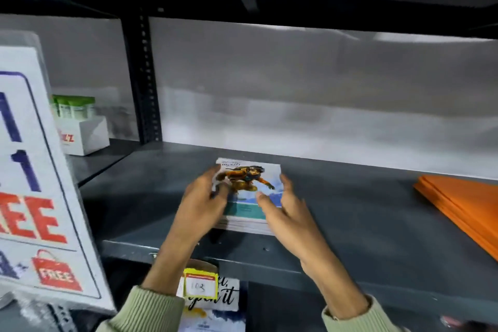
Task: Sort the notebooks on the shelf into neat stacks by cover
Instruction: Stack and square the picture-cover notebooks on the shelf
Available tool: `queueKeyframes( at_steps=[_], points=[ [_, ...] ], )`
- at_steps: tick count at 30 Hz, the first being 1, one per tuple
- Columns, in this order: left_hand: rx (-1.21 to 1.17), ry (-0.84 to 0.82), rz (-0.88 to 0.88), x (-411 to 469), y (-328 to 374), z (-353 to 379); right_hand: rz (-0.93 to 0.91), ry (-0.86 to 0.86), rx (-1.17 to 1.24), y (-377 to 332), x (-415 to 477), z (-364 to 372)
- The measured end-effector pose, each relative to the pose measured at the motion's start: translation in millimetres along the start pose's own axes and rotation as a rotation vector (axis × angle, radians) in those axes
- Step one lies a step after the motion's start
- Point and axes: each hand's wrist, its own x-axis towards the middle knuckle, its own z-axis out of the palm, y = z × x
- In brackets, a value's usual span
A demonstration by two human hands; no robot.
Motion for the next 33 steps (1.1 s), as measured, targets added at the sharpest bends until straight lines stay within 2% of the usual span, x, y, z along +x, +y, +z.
queueKeyframes(
  at_steps=[3, 6, 8, 10, 13, 16, 23, 28, 31, 33],
  points=[
    [0.045, -0.054, -0.03, -1.2, -6.3, -1.7, -0.009, -0.011, -0.084, 3.0, -3.6, 2.9],
    [-0.051, -0.074, -0.153, -2.0, -10.1, -12.7, 0.006, 0.009, 0.032, 1.3, -5.4, -7.7],
    [-0.034, -0.043, -0.203, -6.1, -15.7, -21.7, 0.069, 0.012, 0.107, 2.3, -7.4, -14.9],
    [-0.02, -0.039, -0.2, -16.3, -18.7, -31.5, 0.12, -0.001, 0.157, 7.5, -10.4, -16.6],
    [-0.089, -0.179, -0.183, -26.0, -23.2, -38.9, 0.168, -0.013, 0.241, 14.9, -12.9, -12.8],
    [-0.091, -0.172, -0.141, -23.7, -29.6, -37.8, 0.202, -0.029, 0.276, 14.6, -13.1, -10.4],
    [-0.06, -0.143, -0.111, -20.2, -40.3, -36.6, 0.199, -0.104, 0.165, 14.8, -13.5, -12.0],
    [-0.032, -0.067, -0.067, -23.1, -41.0, -33.5, 0.115, -0.19, 0.128, 19.3, -14.5, -14.0],
    [-0.008, -0.024, -0.032, -27.5, -39.3, -35.4, 0.067, -0.18, 0.074, 21.1, -16.3, -17.9],
    [-0.02, -0.01, -0.012, -29.1, -39.4, -37.0, 0.013, -0.144, -0.046, 21.2, -17.5, -17.8]
  ],
)
